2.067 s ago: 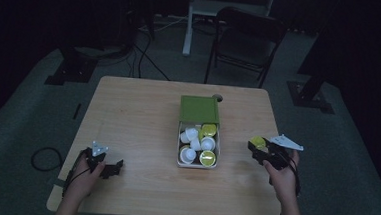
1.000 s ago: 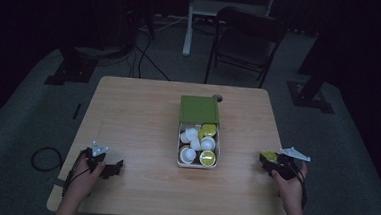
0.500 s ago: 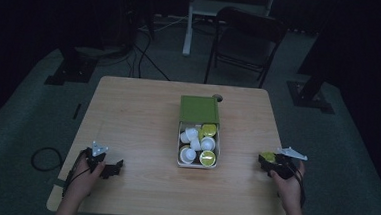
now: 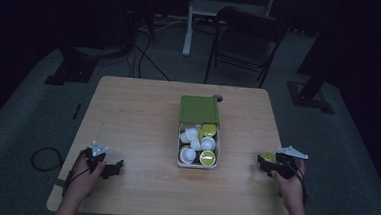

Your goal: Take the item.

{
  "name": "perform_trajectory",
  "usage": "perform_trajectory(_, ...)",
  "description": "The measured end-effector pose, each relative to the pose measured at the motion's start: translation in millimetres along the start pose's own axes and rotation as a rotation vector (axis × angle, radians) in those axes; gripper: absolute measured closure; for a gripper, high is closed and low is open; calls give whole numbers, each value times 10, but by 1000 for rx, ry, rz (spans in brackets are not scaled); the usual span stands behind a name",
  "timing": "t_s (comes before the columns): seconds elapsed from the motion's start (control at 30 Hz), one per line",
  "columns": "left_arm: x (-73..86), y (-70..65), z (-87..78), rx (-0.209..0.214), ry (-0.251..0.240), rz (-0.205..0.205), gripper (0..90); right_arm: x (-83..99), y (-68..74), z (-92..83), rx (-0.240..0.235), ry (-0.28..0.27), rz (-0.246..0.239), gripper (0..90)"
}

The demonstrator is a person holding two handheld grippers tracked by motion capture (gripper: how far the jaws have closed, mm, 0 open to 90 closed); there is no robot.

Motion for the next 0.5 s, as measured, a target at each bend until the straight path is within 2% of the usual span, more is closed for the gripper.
perform_trajectory(0.17, 0, 0, 0, 0, 0, 0, 70, -86, 75, -58, -22, -36, -17, 172)
perform_trajectory(0.33, 0, -1, 1, 0, -1, -1, 71, -206, 185, -138, -32, -72, -68, 136)
perform_trajectory(0.5, 0, 1, 0, 0, 1, 1, 70, -302, 311, -211, -66, -100, -105, 136)
Point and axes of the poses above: each handheld gripper's, and its own axes: z roughly forward along the jaws, x roughly out of its underside, y roughly to its left, the point moved 3 cm from there along z, roughly forward along the jaws, and after that the axes turned 3 degrees about z, right-handed, at the moved point
